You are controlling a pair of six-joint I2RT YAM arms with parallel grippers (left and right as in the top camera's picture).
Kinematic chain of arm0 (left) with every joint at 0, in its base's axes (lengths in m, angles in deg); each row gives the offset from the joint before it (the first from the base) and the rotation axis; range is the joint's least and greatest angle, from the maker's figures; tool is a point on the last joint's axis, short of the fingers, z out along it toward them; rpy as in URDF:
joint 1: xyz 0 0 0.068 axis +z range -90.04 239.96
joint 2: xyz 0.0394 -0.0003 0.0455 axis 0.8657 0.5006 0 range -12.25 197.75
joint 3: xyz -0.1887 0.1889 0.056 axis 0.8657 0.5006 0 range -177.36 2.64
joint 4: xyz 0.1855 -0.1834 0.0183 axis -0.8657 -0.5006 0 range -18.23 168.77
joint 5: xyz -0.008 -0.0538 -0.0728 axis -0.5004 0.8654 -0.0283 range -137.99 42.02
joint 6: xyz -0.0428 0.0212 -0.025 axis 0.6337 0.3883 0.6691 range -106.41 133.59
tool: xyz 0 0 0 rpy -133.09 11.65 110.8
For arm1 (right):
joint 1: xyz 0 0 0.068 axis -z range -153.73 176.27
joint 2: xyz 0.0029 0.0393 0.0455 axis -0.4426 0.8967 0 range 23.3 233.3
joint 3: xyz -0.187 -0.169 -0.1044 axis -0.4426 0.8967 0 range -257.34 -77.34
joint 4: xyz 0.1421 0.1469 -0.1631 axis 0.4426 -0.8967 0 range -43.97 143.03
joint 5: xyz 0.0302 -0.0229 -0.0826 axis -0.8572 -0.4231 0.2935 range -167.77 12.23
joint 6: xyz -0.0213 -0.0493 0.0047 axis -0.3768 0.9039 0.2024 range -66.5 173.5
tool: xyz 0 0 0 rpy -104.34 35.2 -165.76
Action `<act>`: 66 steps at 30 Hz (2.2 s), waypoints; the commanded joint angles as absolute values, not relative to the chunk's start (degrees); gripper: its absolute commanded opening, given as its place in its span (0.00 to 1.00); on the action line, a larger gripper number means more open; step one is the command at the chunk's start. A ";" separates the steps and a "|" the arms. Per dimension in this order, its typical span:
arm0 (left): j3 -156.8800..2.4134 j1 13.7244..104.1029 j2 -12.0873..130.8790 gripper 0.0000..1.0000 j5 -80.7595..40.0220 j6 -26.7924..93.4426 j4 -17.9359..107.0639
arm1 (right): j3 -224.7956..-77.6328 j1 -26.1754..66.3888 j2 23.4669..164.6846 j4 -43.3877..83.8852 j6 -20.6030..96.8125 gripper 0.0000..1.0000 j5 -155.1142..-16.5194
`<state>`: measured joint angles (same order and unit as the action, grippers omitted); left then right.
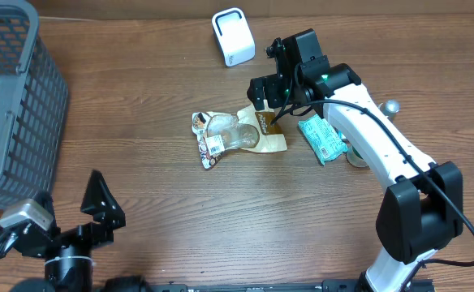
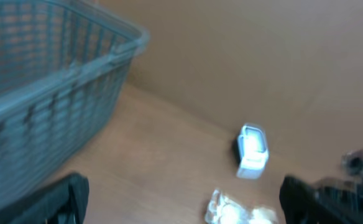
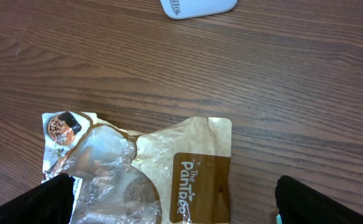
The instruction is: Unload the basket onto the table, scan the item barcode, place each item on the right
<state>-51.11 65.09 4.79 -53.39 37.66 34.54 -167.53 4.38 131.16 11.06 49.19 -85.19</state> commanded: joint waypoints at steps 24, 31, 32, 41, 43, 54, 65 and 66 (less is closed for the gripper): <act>-5.85 60.89 -12.07 1.00 -47.76 37.58 110.50 | -167.33 4.23 131.07 11.39 48.99 1.00 -84.87; 2.15 60.91 -12.07 0.99 -48.70 37.53 112.70 | -167.33 4.23 131.07 11.39 48.99 1.00 -84.87; 2.46 60.89 -12.07 0.99 -49.05 37.55 111.35 | -167.33 4.23 131.07 11.39 48.99 1.00 -84.87; 2.37 60.89 -12.07 1.00 -52.76 34.47 94.69 | -167.33 4.23 131.07 11.39 48.99 1.00 -84.87; 2.37 60.89 -12.07 1.00 -52.89 32.07 90.63 | -167.33 4.23 131.07 11.41 48.99 1.00 -84.87; 2.37 60.89 -12.07 1.00 -51.27 20.18 75.55 | -167.33 4.23 131.07 11.41 48.99 1.00 -84.87; 2.37 60.89 -12.07 1.00 -49.44 15.74 74.45 | -167.33 4.23 131.07 11.39 48.99 1.00 -84.87; 2.37 60.89 -12.07 1.00 -49.44 15.72 74.48 | -167.33 4.23 131.07 11.41 48.99 1.00 -84.87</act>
